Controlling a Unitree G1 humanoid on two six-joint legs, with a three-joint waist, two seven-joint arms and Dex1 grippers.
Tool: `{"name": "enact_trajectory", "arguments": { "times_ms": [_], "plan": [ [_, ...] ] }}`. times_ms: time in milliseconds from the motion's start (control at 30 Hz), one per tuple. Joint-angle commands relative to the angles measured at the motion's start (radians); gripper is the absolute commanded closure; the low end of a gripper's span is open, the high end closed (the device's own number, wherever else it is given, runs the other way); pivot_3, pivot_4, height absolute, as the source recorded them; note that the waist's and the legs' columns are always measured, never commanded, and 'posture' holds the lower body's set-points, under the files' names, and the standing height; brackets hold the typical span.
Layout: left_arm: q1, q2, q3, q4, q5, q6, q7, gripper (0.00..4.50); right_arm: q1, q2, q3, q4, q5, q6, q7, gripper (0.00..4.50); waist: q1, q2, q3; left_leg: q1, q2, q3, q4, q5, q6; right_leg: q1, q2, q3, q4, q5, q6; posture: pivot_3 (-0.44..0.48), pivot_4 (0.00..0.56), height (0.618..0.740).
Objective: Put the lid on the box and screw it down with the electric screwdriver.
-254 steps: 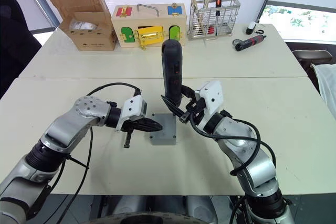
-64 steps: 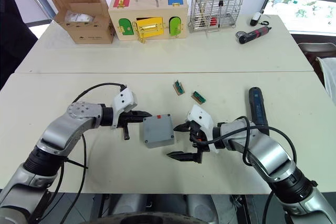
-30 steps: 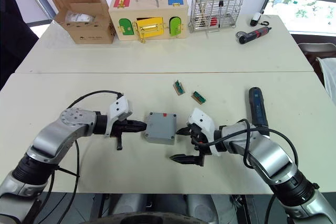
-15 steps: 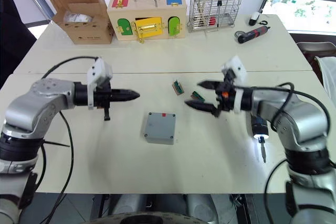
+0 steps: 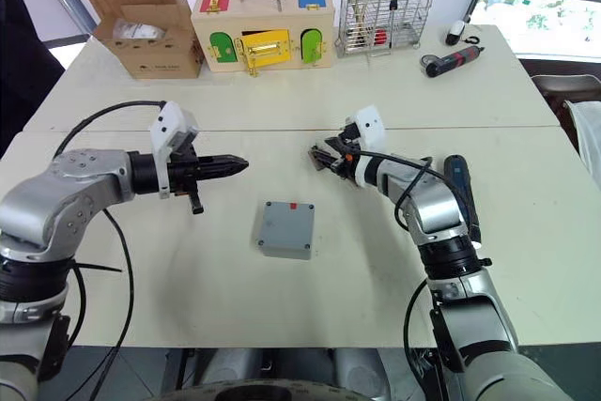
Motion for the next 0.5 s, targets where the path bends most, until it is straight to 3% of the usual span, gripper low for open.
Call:
{"name": "enact_trajectory", "arguments": {
  "times_ms": [33, 500],
  "plan": [
    [0.006, 0.008, 0.006, -0.013, 0.008, -0.029, 0.014, 4.5, -0.025, 0.011, 0.004, 0.013, -0.031, -0.036, 0.0, 2.38, 0.0, 0.0, 0.0, 0.0, 0.0, 0.0, 0.0, 0.0, 0.0, 0.0, 0.0, 0.0, 0.0, 0.0, 0.0, 0.0, 0.15, 0.74],
    [0.032, -0.012, -0.024, -0.004, 0.001, -0.049, 0.019, 4.5, -0.03, 0.05, -0.01, 0.061, -0.073, -0.048, -0.005, 2.38, -0.004, 0.0, 0.0, 0.0, 0.0, 0.0, 0.0, 0.0, 0.0, 0.0, 0.0, 0.0, 0.0, 0.0, 0.0, 0.0, 0.15, 0.74]
  ]
}}
